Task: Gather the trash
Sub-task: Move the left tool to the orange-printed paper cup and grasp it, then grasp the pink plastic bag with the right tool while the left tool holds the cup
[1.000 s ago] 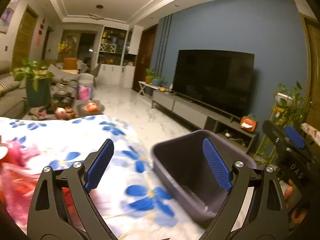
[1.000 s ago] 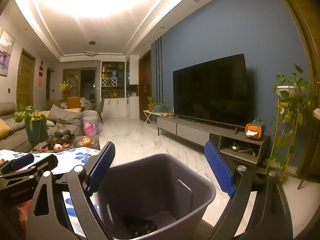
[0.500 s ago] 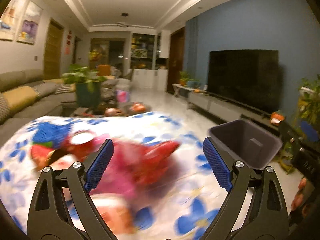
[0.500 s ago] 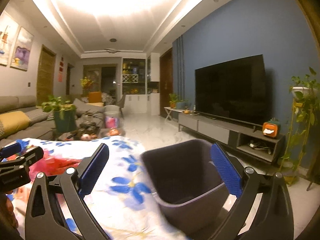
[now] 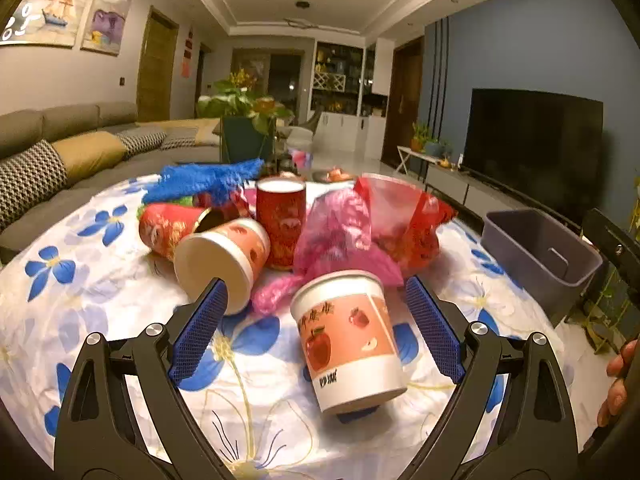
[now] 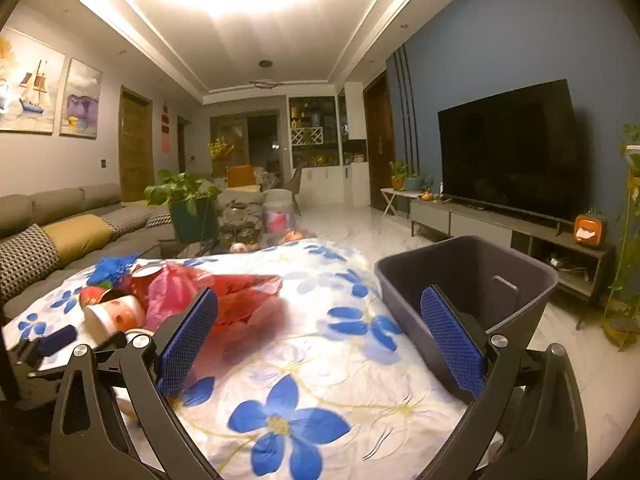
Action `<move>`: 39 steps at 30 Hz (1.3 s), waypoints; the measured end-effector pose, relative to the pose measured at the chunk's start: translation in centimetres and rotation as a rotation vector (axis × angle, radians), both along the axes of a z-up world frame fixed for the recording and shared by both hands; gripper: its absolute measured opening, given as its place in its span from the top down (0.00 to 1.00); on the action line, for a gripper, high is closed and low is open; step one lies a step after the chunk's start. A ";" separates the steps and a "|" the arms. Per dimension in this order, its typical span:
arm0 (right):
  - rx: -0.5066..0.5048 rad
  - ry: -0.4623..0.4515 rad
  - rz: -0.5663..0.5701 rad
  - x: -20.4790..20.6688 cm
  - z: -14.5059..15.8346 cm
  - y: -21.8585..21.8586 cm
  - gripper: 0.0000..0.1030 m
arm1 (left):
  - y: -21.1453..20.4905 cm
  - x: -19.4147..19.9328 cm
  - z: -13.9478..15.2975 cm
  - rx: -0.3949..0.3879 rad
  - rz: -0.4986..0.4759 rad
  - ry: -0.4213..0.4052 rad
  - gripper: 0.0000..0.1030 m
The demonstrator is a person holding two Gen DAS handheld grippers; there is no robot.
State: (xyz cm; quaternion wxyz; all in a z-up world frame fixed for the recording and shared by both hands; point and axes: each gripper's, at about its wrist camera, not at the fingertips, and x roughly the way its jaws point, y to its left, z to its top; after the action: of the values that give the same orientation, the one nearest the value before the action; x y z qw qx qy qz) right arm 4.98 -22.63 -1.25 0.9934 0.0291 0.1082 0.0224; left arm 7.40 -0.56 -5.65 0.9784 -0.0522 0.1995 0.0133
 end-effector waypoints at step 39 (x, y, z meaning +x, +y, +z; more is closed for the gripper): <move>-0.032 0.068 0.128 2.2 -2.0 5.6 0.10 | 2.7 -1.8 0.6 0.004 -0.044 -0.012 0.37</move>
State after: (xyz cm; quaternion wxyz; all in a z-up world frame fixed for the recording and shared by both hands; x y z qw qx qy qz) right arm 7.19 -17.00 -3.29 0.9861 0.0072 0.1438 0.0832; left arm 5.65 2.09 -5.02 0.9797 -0.0460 0.1949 -0.0082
